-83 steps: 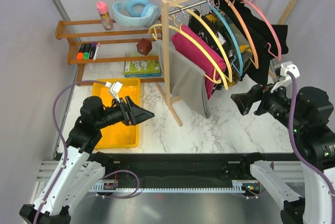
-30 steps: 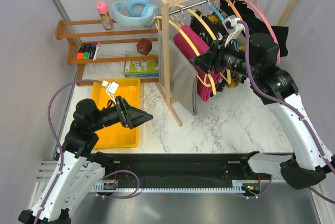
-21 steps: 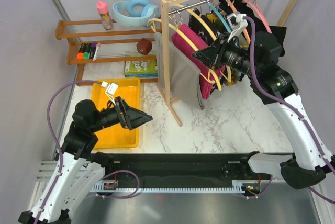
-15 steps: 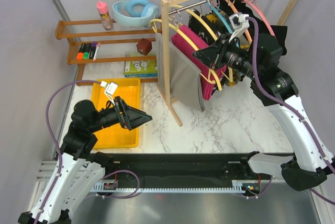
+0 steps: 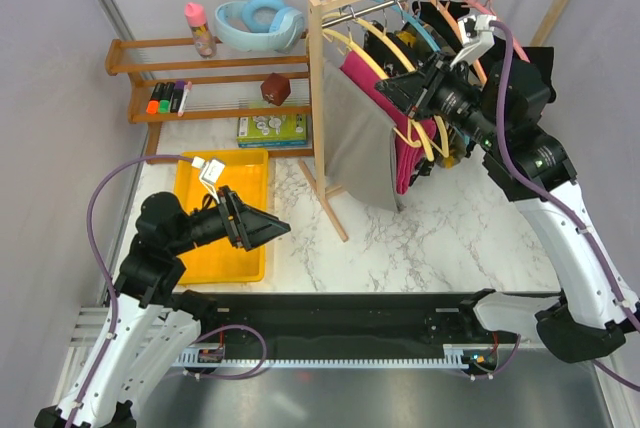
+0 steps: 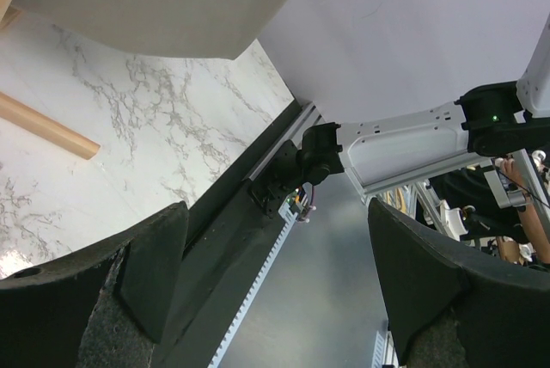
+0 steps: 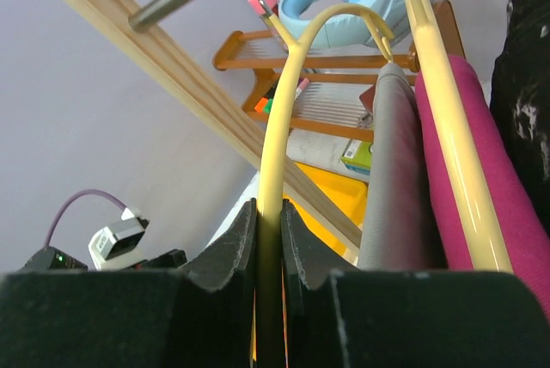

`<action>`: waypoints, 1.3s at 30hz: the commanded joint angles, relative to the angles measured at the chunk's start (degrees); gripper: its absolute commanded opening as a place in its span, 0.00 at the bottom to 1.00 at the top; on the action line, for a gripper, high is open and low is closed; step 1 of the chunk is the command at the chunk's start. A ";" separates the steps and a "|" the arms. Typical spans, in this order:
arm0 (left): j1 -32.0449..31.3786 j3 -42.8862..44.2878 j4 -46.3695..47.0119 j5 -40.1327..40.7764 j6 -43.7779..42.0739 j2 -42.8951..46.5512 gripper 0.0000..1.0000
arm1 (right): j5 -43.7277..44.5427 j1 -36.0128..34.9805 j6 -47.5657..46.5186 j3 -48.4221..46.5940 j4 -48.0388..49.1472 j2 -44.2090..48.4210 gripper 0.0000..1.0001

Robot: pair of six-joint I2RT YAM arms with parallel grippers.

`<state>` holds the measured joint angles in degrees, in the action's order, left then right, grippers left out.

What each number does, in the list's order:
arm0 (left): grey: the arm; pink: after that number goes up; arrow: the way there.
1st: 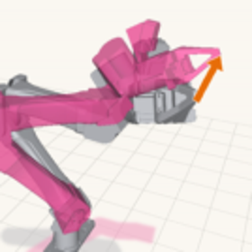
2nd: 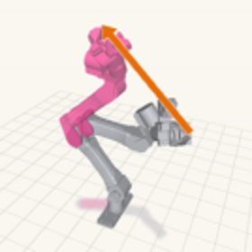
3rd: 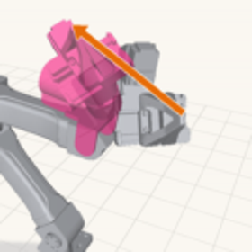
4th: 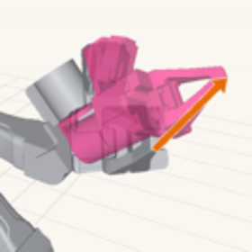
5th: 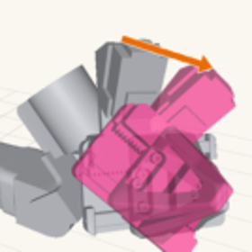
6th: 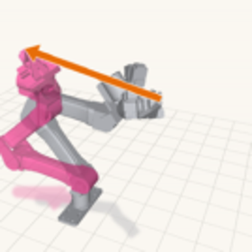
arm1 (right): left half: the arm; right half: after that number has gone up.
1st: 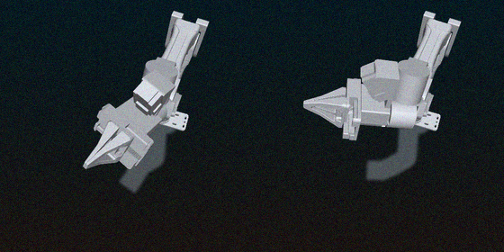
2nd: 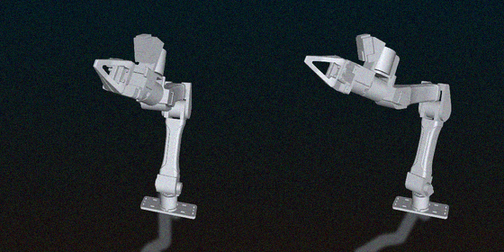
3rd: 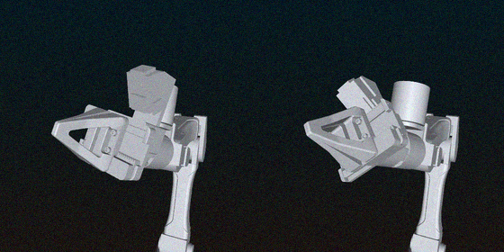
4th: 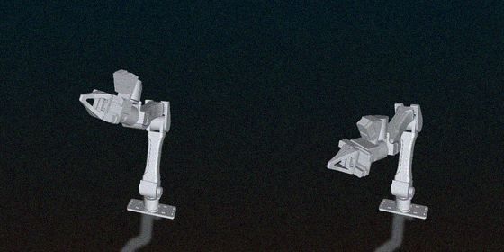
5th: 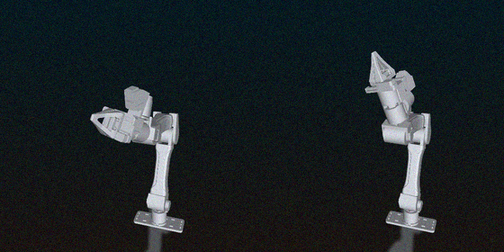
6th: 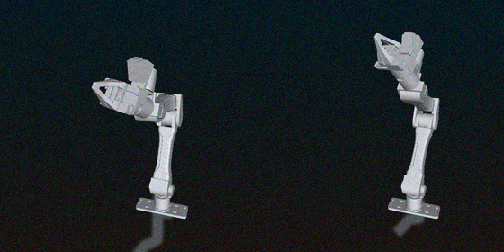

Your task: Remove the trousers from the hanger

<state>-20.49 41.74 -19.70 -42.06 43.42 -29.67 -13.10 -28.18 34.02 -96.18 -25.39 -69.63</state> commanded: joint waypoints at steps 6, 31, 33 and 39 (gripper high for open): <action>-0.25 2.65 0.02 -1.09 -2.11 0.40 0.91 | 3.17 -0.03 1.84 -9.90 4.56 -3.93 0.00; -21.57 22.24 -2.53 14.17 -10.89 -16.81 0.80 | 3.70 -0.03 0.08 8.99 -0.72 9.94 0.00; -32.56 24.79 -1.40 25.67 -13.61 -18.84 0.79 | 4.14 -0.03 1.04 11.00 -1.07 12.75 0.00; -52.26 26.29 4.32 48.28 -18.37 -25.68 0.74 | 6.25 -0.03 3.94 15.66 -1.95 20.14 0.00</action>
<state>-64.84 65.43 -20.60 -13.21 31.46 -51.09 -9.72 -28.27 35.55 -81.58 -32.60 -55.27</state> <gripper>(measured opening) 0.756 0.193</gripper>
